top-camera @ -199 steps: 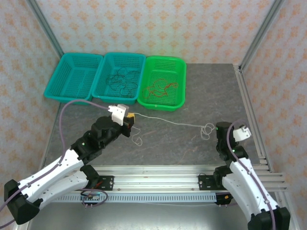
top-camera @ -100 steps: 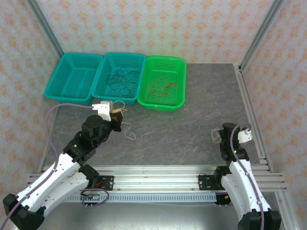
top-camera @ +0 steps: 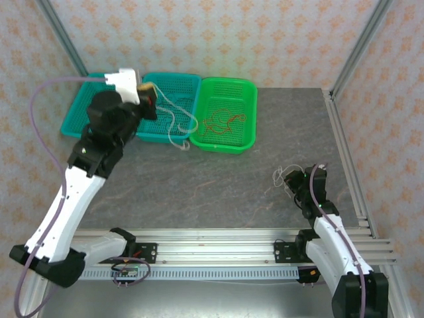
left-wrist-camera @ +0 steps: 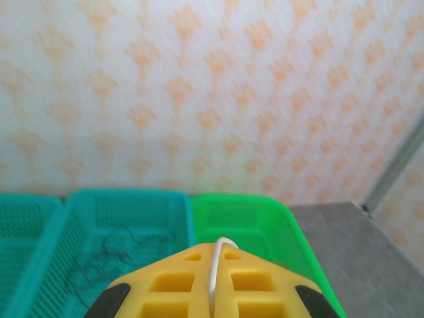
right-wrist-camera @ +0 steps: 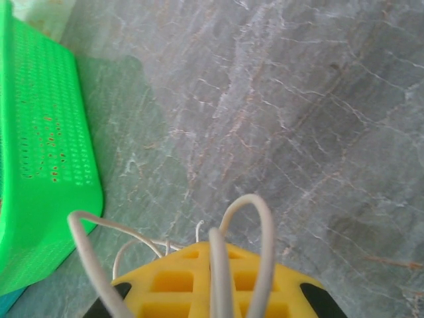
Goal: Untangle the cables
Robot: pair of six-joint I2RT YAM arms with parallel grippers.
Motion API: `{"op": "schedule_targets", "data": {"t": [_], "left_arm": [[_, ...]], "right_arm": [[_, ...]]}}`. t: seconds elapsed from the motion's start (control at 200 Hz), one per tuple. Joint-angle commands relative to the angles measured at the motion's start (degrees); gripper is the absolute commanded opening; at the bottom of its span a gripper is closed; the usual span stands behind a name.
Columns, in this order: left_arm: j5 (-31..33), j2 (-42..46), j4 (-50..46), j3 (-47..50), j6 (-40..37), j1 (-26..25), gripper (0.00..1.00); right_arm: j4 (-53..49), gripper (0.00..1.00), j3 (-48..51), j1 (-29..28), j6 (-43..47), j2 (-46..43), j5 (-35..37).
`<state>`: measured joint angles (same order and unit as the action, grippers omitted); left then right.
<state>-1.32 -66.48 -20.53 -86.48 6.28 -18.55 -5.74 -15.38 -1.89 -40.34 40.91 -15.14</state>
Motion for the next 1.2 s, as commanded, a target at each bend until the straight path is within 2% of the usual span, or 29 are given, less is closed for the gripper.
{"op": "schedule_targets", "data": {"t": [0.0,0.325,0.445,0.555,0.686,0.716,0.816,0.846,0.876,0.926,0.951,1.126,1.196], "left_arm": [[-1.67,-6.51,-1.65,-10.17,-5.75,4.53,0.00],[-3.17,-35.22,-8.65,-42.78,-6.93,24.15,0.00],[-5.51,-44.42,-12.17,-49.80,-6.41,29.17,0.00],[-5.44,-46.09,-7.62,-41.83,-5.27,32.22,0.00],[-3.25,-48.45,-7.12,-35.15,-2.08,35.00,0.00],[-3.61,-48.56,-6.62,-33.41,-0.52,35.64,0.07],[-7.39,-47.52,-4.04,-27.97,3.67,37.57,0.39],[-9.09,-46.62,-2.92,-26.16,4.40,37.79,0.43],[-10.50,-45.51,-1.69,-24.29,5.03,37.87,0.52],[-13.53,-43.39,1.37,-20.68,6.54,37.88,0.56],[-14.82,-41.32,2.80,-18.87,7.64,37.88,0.61],[-21.88,-28.63,15.83,-4.25,18.66,37.28,0.64],[-22.80,-23.07,19.52,1.26,20.59,35.81,0.63]], "right_arm": [[-0.06,0.00,-2.49,-0.31,2.33,-0.48,-1.45],[-6.56,0.00,-7.30,-0.31,8.33,-1.23,-5.33],[-8.53,0.00,-8.59,-0.31,9.65,-2.18,-5.53],[-8.55,0.00,-8.97,-0.31,9.50,-2.30,-5.23],[-8.51,0.00,-9.40,-0.35,8.55,-2.28,-6.00],[-8.63,0.00,-9.61,-0.31,8.45,-2.31,-6.21],[-8.62,0.00,-9.76,-0.39,8.80,-2.04,-7.55],[-8.48,0.00,-9.77,-0.39,8.99,-1.84,-7.97],[-8.28,0.00,-9.76,-0.48,9.15,-1.56,-8.67],[-8.23,0.00,-9.85,-0.64,9.38,-0.92,-9.28],[-8.07,0.00,-9.97,-0.74,9.48,-0.45,-9.46],[-6.69,0.00,-11.46,-3.40,10.19,3.28,-12.28],[-5.34,0.00,-12.19,-5.15,10.39,4.88,-13.57]]}}
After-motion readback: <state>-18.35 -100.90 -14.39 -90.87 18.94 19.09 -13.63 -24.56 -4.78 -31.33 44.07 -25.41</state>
